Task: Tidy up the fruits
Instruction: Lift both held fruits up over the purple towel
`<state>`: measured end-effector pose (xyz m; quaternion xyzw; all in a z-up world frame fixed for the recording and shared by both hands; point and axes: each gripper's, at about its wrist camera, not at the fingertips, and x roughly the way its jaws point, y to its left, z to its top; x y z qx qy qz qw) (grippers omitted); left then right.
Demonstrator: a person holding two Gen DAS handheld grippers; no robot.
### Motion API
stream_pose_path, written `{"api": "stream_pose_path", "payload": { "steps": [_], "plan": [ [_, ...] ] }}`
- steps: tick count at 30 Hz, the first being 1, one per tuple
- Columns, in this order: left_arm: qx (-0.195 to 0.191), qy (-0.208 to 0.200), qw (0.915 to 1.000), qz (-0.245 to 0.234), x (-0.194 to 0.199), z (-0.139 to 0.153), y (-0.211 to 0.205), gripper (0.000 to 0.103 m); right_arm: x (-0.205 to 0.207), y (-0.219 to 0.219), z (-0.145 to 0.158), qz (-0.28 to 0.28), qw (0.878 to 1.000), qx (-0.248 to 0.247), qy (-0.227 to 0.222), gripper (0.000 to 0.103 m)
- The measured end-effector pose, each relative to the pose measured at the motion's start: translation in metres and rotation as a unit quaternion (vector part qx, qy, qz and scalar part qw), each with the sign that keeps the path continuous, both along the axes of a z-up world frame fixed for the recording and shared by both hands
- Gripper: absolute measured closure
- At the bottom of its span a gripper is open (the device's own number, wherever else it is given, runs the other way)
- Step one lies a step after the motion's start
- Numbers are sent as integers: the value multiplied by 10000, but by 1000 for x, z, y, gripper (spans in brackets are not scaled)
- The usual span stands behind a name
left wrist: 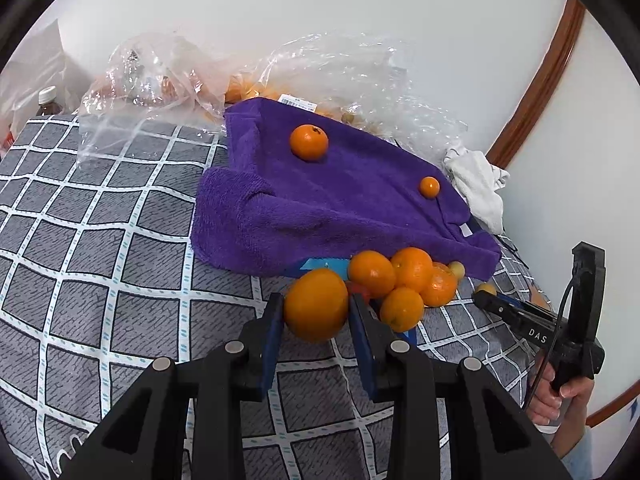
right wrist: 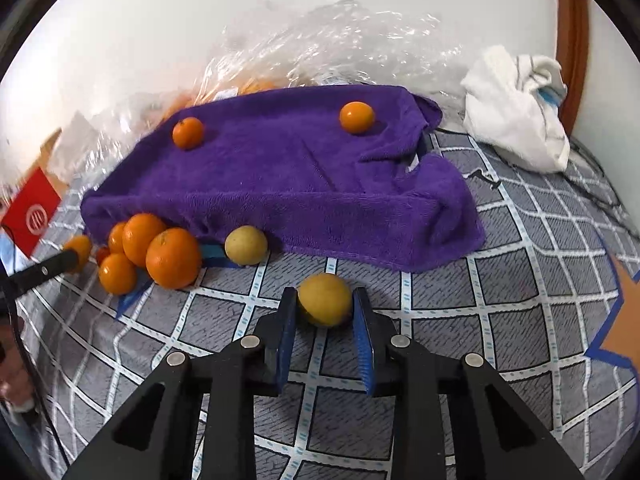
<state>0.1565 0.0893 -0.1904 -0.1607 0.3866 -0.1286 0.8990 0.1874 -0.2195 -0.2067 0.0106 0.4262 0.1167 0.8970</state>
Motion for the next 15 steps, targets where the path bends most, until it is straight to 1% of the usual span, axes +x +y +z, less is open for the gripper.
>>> {"api": "stream_pose_path", "payload": {
  "steps": [8, 11, 13, 15],
  "plan": [
    [-23, -159, 9999, 35, -5, 5, 0, 72, -7, -2, 1, 28, 10000, 49, -54, 76],
    [88, -202, 9997, 84, -6, 7, 0, 72, -9, -6, 2, -4, 10000, 97, -25, 76],
    [171, -258, 9995, 84, -8, 10, -4, 72, -9, -10, 4, -73, 9997, 240, 58, 76],
    [212, -245, 9995, 24, -10, 15, -7, 72, -10, -15, 16, -92, 9994, 347, -10, 76]
  ]
}}
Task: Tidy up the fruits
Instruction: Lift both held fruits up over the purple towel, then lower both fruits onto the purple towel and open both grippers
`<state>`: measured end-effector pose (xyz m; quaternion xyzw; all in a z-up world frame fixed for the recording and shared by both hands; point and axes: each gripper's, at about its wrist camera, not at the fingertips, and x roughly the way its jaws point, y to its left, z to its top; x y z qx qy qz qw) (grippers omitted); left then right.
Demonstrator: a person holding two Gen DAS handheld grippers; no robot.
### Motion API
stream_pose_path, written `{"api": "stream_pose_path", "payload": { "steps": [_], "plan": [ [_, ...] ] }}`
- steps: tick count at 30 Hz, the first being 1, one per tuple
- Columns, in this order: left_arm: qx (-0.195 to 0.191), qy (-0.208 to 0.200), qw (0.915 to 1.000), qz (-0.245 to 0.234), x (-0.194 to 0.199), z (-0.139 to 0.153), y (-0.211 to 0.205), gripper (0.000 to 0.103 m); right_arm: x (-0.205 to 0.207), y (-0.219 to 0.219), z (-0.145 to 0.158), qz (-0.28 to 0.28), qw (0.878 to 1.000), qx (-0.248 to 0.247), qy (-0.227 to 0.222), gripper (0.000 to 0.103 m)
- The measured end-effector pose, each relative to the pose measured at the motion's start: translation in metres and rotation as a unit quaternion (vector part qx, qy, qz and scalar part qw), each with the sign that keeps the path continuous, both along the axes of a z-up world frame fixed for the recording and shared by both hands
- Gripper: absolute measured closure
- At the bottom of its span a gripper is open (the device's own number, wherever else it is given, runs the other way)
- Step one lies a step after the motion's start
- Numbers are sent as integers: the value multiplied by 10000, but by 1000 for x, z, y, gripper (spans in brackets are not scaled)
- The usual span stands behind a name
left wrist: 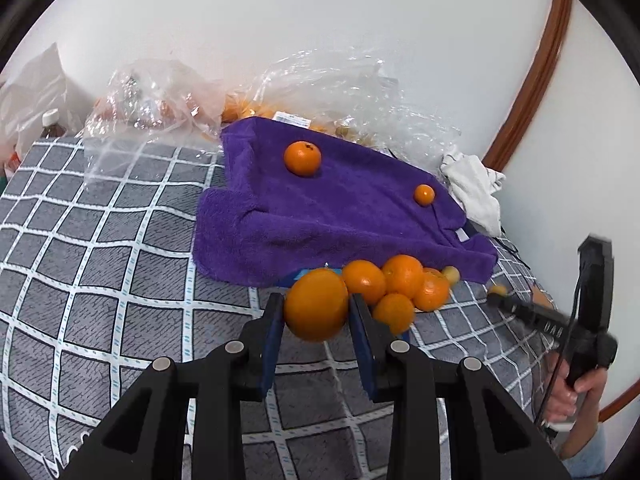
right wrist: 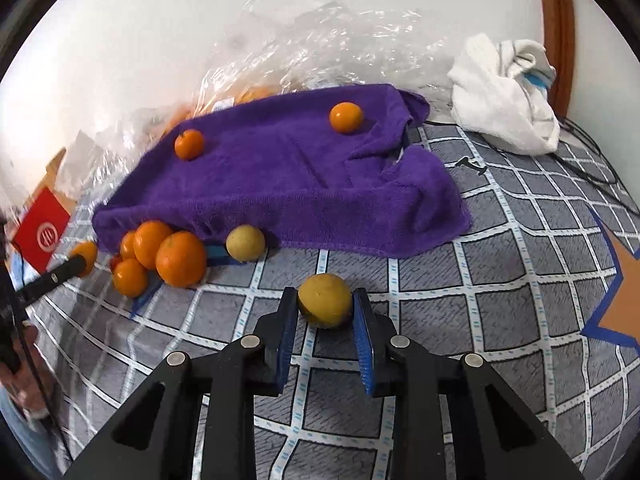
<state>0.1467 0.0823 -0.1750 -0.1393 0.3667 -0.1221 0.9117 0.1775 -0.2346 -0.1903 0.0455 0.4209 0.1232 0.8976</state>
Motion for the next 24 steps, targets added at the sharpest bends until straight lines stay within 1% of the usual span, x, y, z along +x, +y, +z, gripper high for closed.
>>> {"api": "stream_pose_path", "payload": {
  "steps": [2, 4, 6, 8, 11, 14, 16, 17, 18, 21, 24],
  "plan": [
    [56, -56, 10000, -23, -3, 10, -2, 72, -1, -2, 17, -3, 9997, -85, -214, 76],
    [-23, -244, 9996, -130, -5, 28, -3, 72, 0, -1, 36, 9, 9989, -177, -440, 76],
    [-50, -376, 9991, -188, -3, 46, -4, 72, 7, -1, 53, 15, 9979, -212, -608, 76],
    [13, -542, 9984, -166, 4, 65, -6, 72, 17, -1, 65, 9, 9970, -235, -735, 76],
    [176, -751, 9970, 25, 25, 89, -7, 72, 38, 0, 79, -31, 9962, -186, -850, 76],
    [361, -909, 9948, 284, 49, 100, -7, 72, 63, 2, 88, -38, 9964, 27, -846, 76],
    [463, -940, 9936, 423, 66, 99, -8, 72, 81, 4, 90, 30, 9967, 330, -744, 76],
    [495, -927, 9932, 494, 75, 95, -10, 72, 87, 7, 89, 44, 9965, 389, -740, 76],
    [498, -898, 9932, 541, 82, 90, -11, 72, 92, 9, 86, 47, 9965, 390, -739, 76],
    [470, -688, 9946, 615, 103, 72, -11, 72, 108, 16, 71, 0, 9977, 170, -660, 76],
    [577, -488, 9950, 659, 120, 51, -12, 72, 120, 19, 45, -8, 9990, 36, -457, 76]
  ]
}}
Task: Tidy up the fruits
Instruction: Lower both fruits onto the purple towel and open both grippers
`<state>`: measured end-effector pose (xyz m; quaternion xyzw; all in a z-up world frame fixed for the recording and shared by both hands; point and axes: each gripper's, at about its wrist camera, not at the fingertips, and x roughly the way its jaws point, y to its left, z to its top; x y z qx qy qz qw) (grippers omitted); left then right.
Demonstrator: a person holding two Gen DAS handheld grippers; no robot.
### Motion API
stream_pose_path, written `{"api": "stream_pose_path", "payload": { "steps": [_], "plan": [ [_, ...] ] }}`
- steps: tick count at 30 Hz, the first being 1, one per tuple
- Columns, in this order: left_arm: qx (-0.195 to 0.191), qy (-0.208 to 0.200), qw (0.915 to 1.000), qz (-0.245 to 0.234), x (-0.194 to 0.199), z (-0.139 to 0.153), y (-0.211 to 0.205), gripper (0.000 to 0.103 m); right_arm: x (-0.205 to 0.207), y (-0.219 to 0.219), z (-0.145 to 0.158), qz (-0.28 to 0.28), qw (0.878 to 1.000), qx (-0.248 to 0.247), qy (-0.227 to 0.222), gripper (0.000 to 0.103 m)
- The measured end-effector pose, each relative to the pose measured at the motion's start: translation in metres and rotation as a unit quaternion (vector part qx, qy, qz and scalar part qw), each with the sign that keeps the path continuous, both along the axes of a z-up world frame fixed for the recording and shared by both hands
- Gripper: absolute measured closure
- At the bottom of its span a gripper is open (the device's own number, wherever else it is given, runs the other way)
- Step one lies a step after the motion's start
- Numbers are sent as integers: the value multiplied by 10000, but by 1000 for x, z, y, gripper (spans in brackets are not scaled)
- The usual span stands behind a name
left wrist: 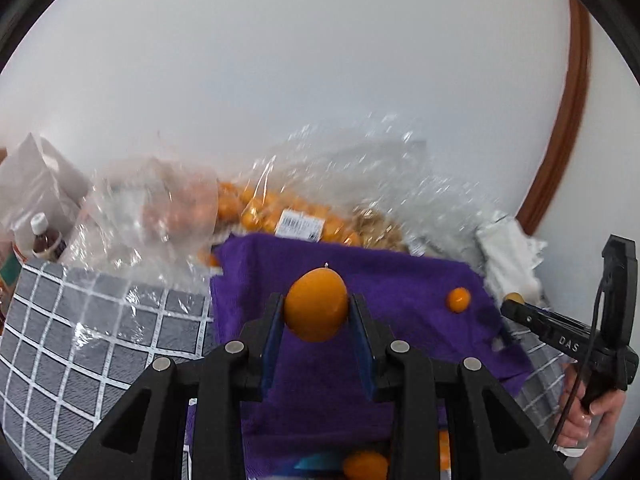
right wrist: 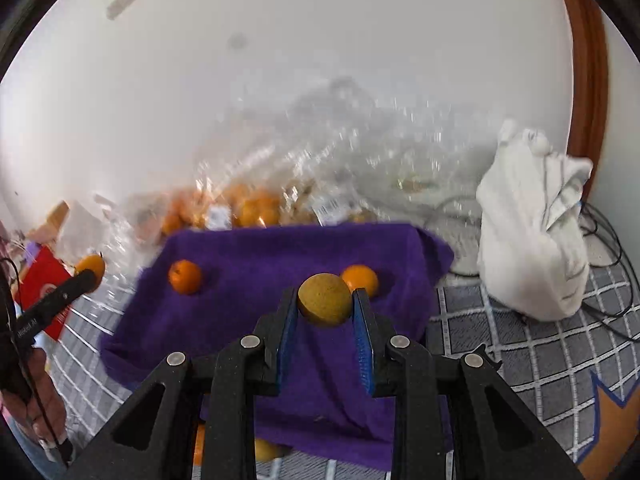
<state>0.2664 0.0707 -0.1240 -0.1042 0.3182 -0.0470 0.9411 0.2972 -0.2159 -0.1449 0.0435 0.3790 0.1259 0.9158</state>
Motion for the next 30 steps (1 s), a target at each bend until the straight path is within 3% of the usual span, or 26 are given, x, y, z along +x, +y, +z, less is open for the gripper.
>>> {"api": "stream_pose_path", "payload": {
  "steps": [7, 15, 30],
  "plan": [
    [78, 384, 9992, 3, 18, -32, -6, 72, 14, -4, -29, -8, 9994, -267, 242, 76],
    [356, 471, 9983, -16, 20, -47, -14, 72, 17, 7, -48, 91, 9979, -605, 222, 76],
    [478, 628, 9969, 10, 24, -60, -17, 72, 16, 12, -53, 140, 9973, -682, 226, 75]
  ]
}}
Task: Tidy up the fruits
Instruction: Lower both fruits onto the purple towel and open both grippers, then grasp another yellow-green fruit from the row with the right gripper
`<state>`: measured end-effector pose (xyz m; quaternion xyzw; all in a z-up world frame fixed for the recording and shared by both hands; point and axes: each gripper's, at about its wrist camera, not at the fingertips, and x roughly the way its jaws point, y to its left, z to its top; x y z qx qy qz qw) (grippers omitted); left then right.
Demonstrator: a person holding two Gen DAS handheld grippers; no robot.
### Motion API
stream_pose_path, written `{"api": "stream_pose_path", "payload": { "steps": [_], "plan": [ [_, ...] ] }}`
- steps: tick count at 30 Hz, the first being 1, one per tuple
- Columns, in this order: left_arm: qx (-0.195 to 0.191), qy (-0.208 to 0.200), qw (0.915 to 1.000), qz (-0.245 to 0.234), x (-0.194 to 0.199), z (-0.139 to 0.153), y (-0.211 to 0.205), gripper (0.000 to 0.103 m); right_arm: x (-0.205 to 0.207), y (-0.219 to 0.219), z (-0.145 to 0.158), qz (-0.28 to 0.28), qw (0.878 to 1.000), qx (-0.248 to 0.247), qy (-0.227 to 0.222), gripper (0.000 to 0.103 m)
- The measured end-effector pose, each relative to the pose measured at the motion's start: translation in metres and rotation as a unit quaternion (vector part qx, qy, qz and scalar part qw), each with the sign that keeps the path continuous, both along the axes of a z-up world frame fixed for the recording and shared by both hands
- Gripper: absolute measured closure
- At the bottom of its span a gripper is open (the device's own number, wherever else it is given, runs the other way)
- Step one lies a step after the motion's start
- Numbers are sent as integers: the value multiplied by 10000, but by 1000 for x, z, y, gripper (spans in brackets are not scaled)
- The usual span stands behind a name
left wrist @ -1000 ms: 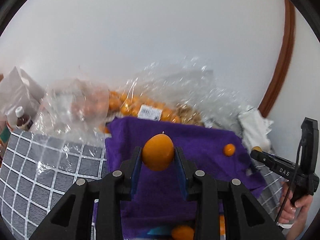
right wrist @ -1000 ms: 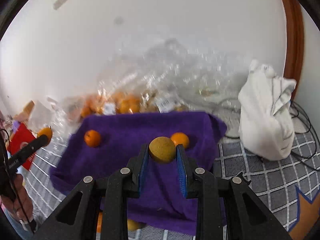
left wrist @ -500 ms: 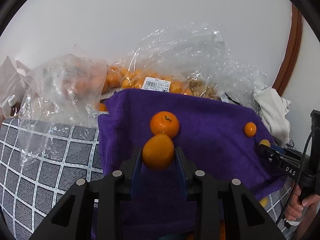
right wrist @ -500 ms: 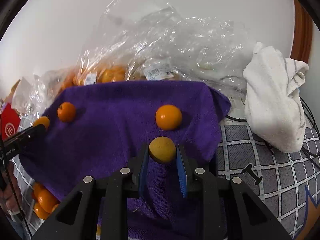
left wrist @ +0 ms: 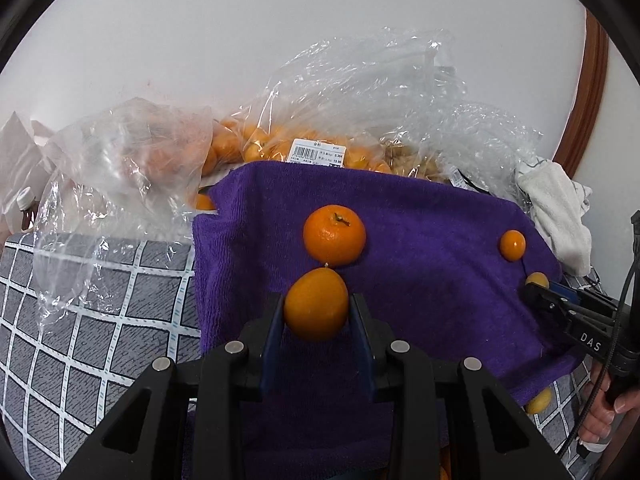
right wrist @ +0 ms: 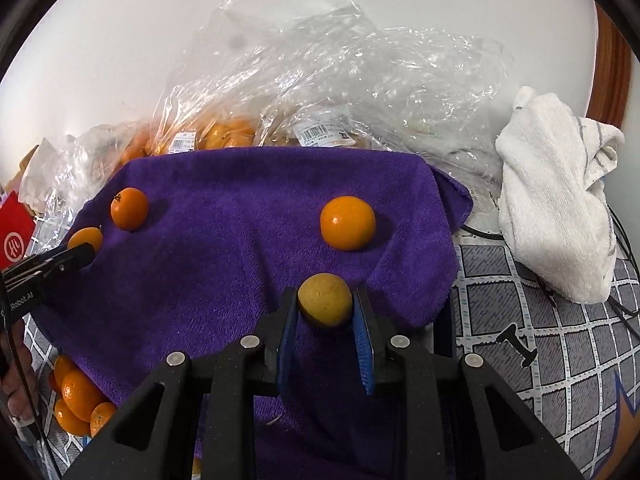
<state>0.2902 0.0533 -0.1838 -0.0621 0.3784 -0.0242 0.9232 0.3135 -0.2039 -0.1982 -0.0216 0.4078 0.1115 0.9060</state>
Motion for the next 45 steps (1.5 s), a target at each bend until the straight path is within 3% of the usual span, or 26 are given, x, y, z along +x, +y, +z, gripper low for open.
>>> {"api": "stream_pose_path", "payload": {
  "steps": [2, 6, 10, 14, 19, 26, 39, 45],
  "plan": [
    [-9, 14, 10000, -6, 0, 0, 0, 72, -2, -1, 2, 17, 10000, 44, -2, 71],
    [1, -1, 10000, 39, -1, 0, 0, 71, -9, 1, 9, 16, 9999, -13, -163, 43],
    [28, -160, 9998, 115, -6, 7, 1, 59, -20, 4, 20, 70, 9991, -59, -421, 31],
    [170, -406, 9987, 256, -16, 18, 3, 59, -28, 5, 33, 19, 9979, -17, -643, 29],
    [678, -579, 9941, 616, -33, 43, 3, 59, -41, 6, 57, 10, 9959, 100, -896, 29],
    [594, -904, 9932, 420, -82, 76, 6, 59, -79, -1, 88, -120, 9946, 388, -953, 29],
    [417, -468, 9980, 106, -154, 56, 12, 59, -161, 5, 60, 137, 9983, 399, -394, 29],
    [325, -322, 9989, 117, -162, 41, 18, 59, -170, 11, 46, 206, 9988, 384, -205, 32]
  ]
}}
